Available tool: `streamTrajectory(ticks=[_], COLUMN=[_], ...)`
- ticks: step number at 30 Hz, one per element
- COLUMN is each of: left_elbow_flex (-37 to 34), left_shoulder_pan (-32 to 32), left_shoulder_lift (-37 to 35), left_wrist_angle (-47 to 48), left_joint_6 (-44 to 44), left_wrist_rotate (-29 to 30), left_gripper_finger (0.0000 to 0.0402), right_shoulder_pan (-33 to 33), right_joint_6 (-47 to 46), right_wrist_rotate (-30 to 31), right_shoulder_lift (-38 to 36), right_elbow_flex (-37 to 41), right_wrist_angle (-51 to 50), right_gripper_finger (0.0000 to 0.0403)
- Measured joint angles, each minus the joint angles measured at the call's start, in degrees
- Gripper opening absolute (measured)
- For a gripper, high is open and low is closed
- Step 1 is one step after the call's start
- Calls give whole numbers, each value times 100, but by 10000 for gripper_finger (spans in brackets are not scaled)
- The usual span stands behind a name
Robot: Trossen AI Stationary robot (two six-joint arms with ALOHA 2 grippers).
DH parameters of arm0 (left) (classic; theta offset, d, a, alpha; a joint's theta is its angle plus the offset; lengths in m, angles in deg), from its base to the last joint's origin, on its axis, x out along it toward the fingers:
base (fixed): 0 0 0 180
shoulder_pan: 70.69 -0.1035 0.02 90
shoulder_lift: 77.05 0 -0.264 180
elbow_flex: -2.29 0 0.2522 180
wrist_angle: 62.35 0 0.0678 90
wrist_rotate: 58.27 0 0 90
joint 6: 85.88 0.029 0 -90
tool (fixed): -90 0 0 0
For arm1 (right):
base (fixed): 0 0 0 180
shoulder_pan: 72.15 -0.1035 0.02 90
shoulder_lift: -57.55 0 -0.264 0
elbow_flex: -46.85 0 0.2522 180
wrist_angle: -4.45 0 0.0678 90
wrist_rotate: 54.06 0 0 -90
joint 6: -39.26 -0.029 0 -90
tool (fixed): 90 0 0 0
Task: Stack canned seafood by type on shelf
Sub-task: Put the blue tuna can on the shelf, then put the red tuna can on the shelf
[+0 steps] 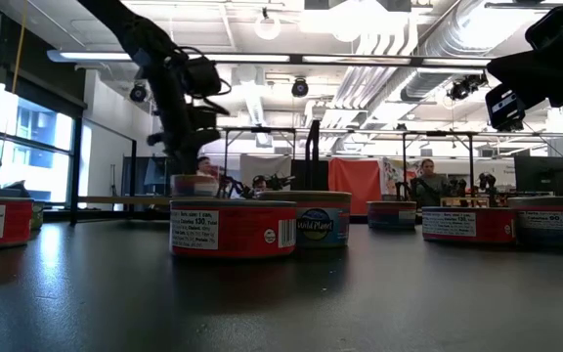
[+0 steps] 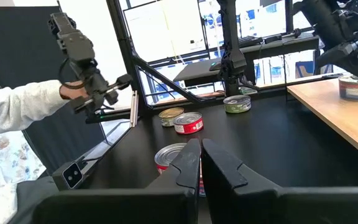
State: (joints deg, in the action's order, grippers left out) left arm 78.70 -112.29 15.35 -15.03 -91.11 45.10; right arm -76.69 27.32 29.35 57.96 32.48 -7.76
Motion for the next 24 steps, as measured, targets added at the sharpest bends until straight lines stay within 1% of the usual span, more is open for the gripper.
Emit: streamTrajectory(ticks=[3, 8, 16, 19, 24], left_elbow_flex=[-7, -9, -9, 26, 191], left_shoulder_pan=[-158, -399, -638, -577, -217], left_shoulder_lift=[-88, -130, -130, -165, -456], left_wrist_angle=[347, 694, 695, 727, 702], left_joint_6=[-72, -71, -2, 41, 203], left_wrist_rotate=[305, 694, 776, 784, 811], left_gripper_finger=[2, 1, 1, 1, 0], right_shoulder_pan=[0, 0, 0, 0, 0], right_joint_6=[-2, -2, -2, -2, -2], right_wrist_rotate=[0, 0, 0, 0, 0], right_shoulder_lift=[0, 0, 0, 0, 0], right_elbow_flex=[0, 0, 0, 0, 0], right_wrist_angle=[0, 0, 0, 2, 0], right_gripper_finger=[7, 7, 7, 7, 7])
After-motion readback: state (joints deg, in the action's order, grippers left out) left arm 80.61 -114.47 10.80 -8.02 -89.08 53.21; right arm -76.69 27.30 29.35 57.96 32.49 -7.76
